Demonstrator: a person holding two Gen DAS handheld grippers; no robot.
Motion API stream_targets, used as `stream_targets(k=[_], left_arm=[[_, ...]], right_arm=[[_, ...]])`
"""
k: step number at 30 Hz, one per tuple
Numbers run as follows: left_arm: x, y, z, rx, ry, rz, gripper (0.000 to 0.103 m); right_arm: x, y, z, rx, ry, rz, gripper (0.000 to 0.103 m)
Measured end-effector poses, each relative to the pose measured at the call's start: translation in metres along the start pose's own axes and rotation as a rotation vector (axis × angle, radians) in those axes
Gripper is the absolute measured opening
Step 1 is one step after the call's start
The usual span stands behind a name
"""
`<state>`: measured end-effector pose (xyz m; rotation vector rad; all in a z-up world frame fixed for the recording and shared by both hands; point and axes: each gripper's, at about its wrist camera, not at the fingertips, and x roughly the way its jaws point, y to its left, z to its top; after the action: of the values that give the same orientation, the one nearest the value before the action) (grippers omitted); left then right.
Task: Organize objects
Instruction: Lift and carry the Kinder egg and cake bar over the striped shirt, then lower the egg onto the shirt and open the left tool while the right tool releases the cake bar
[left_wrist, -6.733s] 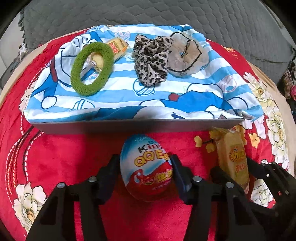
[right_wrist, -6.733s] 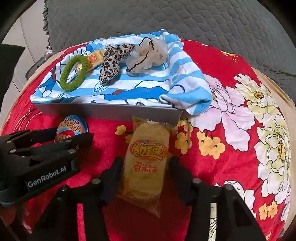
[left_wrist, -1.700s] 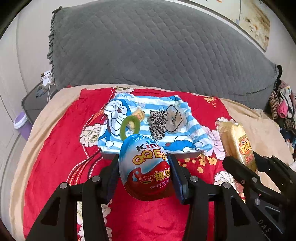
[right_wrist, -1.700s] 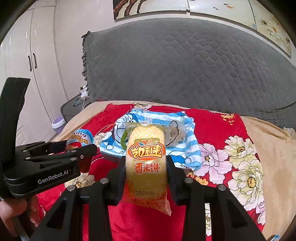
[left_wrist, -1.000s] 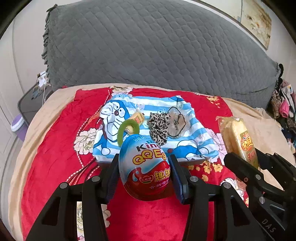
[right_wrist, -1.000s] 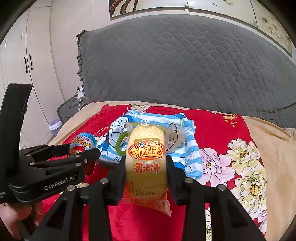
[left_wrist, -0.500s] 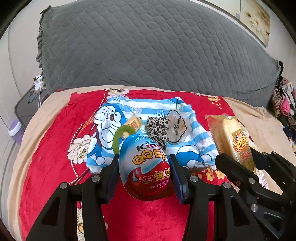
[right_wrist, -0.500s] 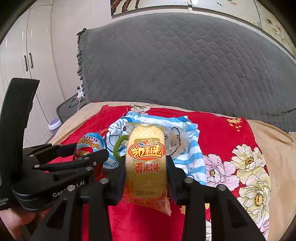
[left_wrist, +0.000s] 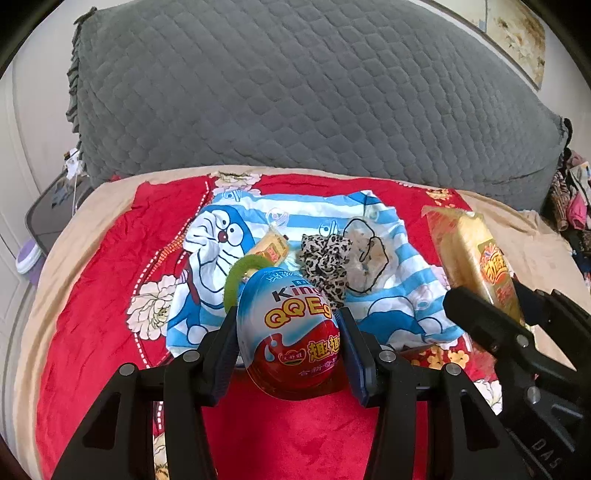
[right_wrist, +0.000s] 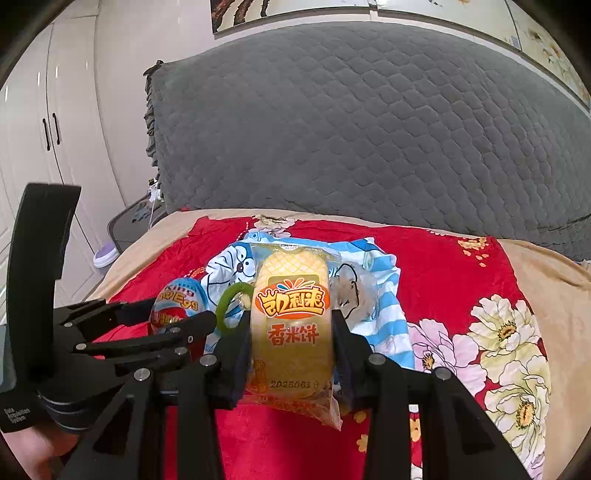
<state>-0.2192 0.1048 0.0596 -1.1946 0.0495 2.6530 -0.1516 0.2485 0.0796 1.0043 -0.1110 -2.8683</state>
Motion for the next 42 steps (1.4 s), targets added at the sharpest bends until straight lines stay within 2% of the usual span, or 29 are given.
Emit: stream_targets(k=[16,33,42], left_arm=[[0.039,0.015,0.007,-0.024,0.013,0.002,0.052],[0.071,0.013,0.018,-0.016,0.019,0.001,0.052],[0.111,0.013,0.016,-0.020,0.057,0.013,0.052]], right_arm=[[0.031,-0.016,-0.002,0.016,0.008,-0.014,0.040],[0.057,-0.027,-0.002,0.016,0.008,-0.011,0.040],[0.093,-0.038,-0.016,0.015,0.076,-0.022,0.040]])
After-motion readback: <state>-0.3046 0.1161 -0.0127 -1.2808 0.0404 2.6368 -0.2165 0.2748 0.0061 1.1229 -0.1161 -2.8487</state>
